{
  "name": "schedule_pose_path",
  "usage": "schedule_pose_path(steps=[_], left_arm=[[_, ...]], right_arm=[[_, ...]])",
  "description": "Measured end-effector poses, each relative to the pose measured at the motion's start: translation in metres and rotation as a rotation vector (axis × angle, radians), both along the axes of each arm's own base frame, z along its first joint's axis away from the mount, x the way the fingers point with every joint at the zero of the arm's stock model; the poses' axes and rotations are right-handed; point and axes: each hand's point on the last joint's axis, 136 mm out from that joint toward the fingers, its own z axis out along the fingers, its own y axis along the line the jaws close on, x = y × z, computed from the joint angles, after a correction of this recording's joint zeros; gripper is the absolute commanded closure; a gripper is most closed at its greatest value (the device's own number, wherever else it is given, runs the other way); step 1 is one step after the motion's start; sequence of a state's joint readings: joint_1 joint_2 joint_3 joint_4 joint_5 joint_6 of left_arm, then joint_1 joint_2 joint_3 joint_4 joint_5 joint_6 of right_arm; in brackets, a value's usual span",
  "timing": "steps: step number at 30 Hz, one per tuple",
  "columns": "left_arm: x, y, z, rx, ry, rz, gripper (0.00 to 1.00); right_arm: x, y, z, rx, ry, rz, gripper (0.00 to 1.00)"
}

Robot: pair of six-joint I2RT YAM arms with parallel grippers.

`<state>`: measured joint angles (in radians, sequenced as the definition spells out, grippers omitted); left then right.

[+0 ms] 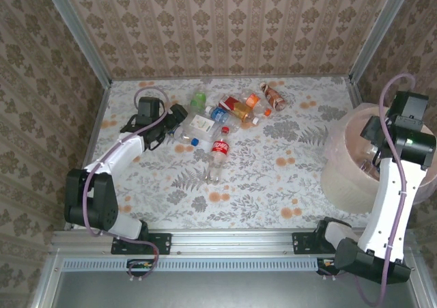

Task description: Put the plastic bottles in the bin

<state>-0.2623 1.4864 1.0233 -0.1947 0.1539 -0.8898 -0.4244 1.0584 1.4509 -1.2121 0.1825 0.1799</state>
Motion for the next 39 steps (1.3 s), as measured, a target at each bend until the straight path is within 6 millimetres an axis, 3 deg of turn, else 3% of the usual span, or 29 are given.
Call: schedule_pose_path(steps=[4, 8, 18, 22, 24, 32, 39], left_arm=[[-0.001, 0.0, -0.001, 0.002, 0.005, -0.002, 0.0], [-0.001, -0.001, -0.001, 0.003, 0.005, -0.003, 0.0], [-0.001, -0.002, -0.001, 0.009, 0.002, -0.012, 0.0], [-0.001, 0.0, -0.003, 0.018, 0.005, -0.013, 0.0], [-0.002, 0.003, -0.005, 0.025, 0.016, -0.009, 0.0], [0.006, 0.016, -0.014, 0.065, 0.055, 0.038, 0.0], [0.011, 0.04, -0.019, 0.117, 0.06, 0.117, 0.0]], right_arm=[[0.005, 0.01, -0.012, 0.063, -0.005, 0.036, 0.29], [0.016, 0.016, -0.007, 0.09, -0.059, 0.066, 0.2], [0.023, 0.022, 0.02, 0.076, -0.209, 0.089, 0.16], [0.027, 0.024, 0.035, 0.068, -0.287, 0.093, 0.08], [0.029, 0.027, 0.043, 0.065, -0.348, 0.105, 0.0], [0.033, 0.058, 0.071, 0.116, -0.574, 0.229, 0.0], [0.048, 0.108, 0.085, 0.224, -0.715, 0.452, 0.0]])
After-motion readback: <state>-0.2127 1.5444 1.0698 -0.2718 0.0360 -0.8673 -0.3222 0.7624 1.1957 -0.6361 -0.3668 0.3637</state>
